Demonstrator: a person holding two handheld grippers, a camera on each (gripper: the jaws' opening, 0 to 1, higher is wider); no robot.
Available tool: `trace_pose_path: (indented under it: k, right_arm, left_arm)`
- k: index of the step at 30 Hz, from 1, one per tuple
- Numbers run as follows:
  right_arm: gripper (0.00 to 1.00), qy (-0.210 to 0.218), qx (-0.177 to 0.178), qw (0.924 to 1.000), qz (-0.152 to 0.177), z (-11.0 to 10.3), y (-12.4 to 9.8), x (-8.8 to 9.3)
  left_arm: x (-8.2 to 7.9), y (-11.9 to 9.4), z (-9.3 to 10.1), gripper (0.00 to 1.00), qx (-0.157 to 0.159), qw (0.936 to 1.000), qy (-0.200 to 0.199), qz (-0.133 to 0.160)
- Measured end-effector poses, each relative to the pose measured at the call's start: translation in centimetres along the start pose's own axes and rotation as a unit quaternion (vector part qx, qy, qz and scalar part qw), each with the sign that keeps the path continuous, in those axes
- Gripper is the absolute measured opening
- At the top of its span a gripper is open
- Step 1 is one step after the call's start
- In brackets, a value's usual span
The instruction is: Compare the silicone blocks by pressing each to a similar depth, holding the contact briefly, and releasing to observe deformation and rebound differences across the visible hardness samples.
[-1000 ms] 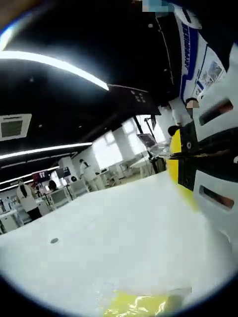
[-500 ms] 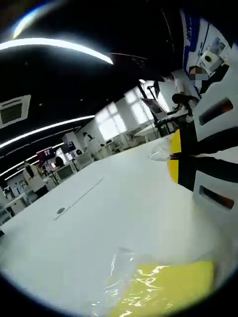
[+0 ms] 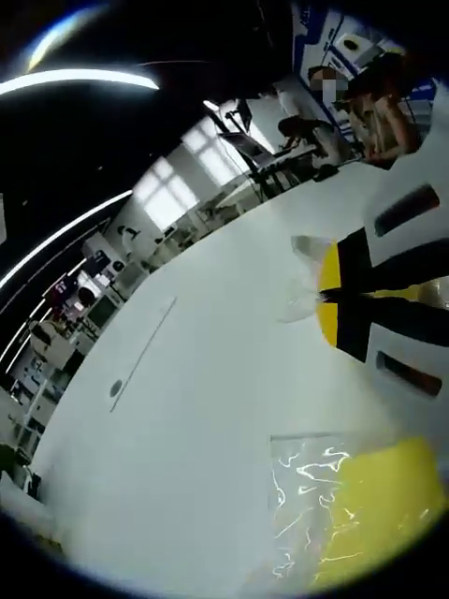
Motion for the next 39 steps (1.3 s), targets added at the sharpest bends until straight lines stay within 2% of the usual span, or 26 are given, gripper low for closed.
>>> trace_pose_path:
  k: [4, 6, 8, 11, 21, 25, 32, 36, 38, 39]
  right_arm:
    - [0.82, -0.002, 0.001, 1.0000, 0.004, -0.1, -0.1, -0.1]
    - [0.81, 0.002, 0.001, 1.0000, 0.002, -0.1, -0.2, 0.0]
    - [0.81, 0.001, 0.002, 1.0000, 0.002, -0.2, -0.2, 0.0]
    - [0.80, -0.001, 0.002, 1.0000, -0.004, -0.4, -0.2, 0.2]
    - [0.80, -0.008, 0.007, 0.9999, -0.011, -0.7, -0.8, 0.7]
    - [0.80, -0.010, 0.008, 0.9998, -0.012, -0.8, -0.8, 0.7]
    - [0.78, -0.016, 0.004, 0.9997, -0.019, -1.1, -0.4, 0.9]
    - [0.77, -0.018, -0.002, 0.9996, -0.023, -1.3, 0.4, 0.9]
    - [0.77, -0.022, -0.004, 0.9994, -0.026, -1.5, 0.8, 0.9]
    - [0.77, -0.024, -0.006, 0.9993, -0.028, -1.6, 1.0, 0.9]
  left_arm:
    - [-0.1, 0.2, -0.6, 0.00, -0.020, 0.9998, -0.006, -0.005]
    - [-0.1, 0.2, -0.9, 0.00, -0.028, 0.9994, -0.021, -0.004]
    - [-0.1, 0.3, -1.1, 0.01, -0.035, 0.9976, -0.059, -0.006]
    - [0.1, 0.1, -1.5, 0.05, -0.052, 0.9981, -0.024, -0.023]
    - [-0.1, -0.7, -0.5, 0.17, -0.039, 0.9988, -0.017, -0.026]
    - [-0.1, -1.4, -0.2, 0.20, -0.045, 0.9978, 0.030, -0.038]
    - [-0.3, -3.3, 0.6, 0.25, -0.050, 0.9950, 0.078, -0.039]
    - [-1.4, -4.9, 0.9, 0.28, -0.040, 0.9919, 0.117, -0.030]
    - [-2.3, -5.9, 1.0, 0.30, -0.025, 0.9881, 0.151, -0.017]
    - [-2.8, -6.7, 0.4, 0.31, -0.023, 0.9851, 0.170, -0.016]
Point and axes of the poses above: the point that each gripper's makers call its tool centre point, and the gripper's own axes: y roughly forward along the fingers, z roughly to its right, x roughly out of its underside, the point moved 2 cm from there along -y, roughly backward along the fingers, and after that the axes turned 5 degrees about x, right-handed, at the moved point
